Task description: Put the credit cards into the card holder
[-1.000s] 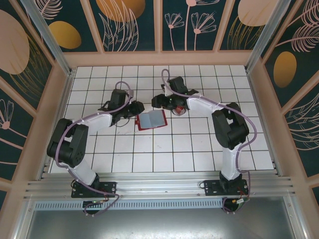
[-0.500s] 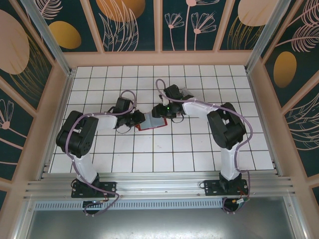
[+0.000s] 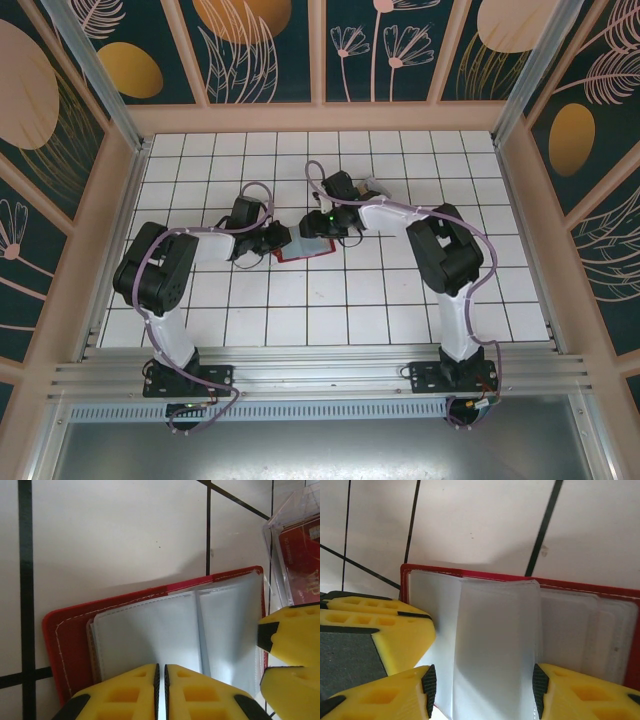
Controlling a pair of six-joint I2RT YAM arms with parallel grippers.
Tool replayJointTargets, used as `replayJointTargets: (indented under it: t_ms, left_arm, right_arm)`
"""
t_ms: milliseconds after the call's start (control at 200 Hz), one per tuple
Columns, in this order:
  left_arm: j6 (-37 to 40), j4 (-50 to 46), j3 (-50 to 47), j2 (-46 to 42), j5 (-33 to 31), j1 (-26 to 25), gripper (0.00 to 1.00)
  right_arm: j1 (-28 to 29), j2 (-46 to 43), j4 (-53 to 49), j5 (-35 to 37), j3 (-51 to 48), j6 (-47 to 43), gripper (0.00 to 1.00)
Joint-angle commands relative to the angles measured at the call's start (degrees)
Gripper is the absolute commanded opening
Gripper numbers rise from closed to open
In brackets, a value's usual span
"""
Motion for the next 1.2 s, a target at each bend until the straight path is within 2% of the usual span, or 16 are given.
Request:
replayJointTargets:
  t_ms: [0,210,666,796,861,936,1111,1191]
  left_arm:
    - [-0.67,0.02,-1.26,1.57,0.49,0.03,0.15]
    - [-0.69,-0.07,-1.19,1.22,0.25,-0.06,0.15]
    - [-0.90,-0.05,-1.04,-0.53,-0.16,-0.01,0.14]
    - [-0.89,-0.65,-1.09,-2.27,-0.92,-0.01,0.16]
    - [-0.81,-1.30,-1.01,-3.51,-1.49,-0.01,0.21]
    - [-0.47,-2.86,-0.74,-5.32,-2.66,-0.02,0.34]
    - [2.32,-11.24,0.78,-11.71,-10.50,0.07,0.48]
    - [2.54,-12.53,1.24,-13.89,-11.39,0.15,0.49]
  right_arm:
    - [0.91,1.37,-1.89,-0.74,2.08,-0.47,0.57]
    - [1.43,1.09,-1.57,-2.33,3.54,0.04,0.57]
    - [1.52,0.06,4.37,-11.62,2.53,3.43,0.57]
    - [1.52,1.11,4.57,-11.82,2.62,3.49,0.57]
    - [1.55,1.63,4.88,-12.21,2.37,3.56,0.57]
    - [1.55,1.98,5.59,-12.86,1.94,3.96,0.57]
    - [1.52,2.42,5.71,-13.38,2.06,4.02,0.57]
    - [1.44,2.51,5.44,-13.07,2.14,3.75,0.57]
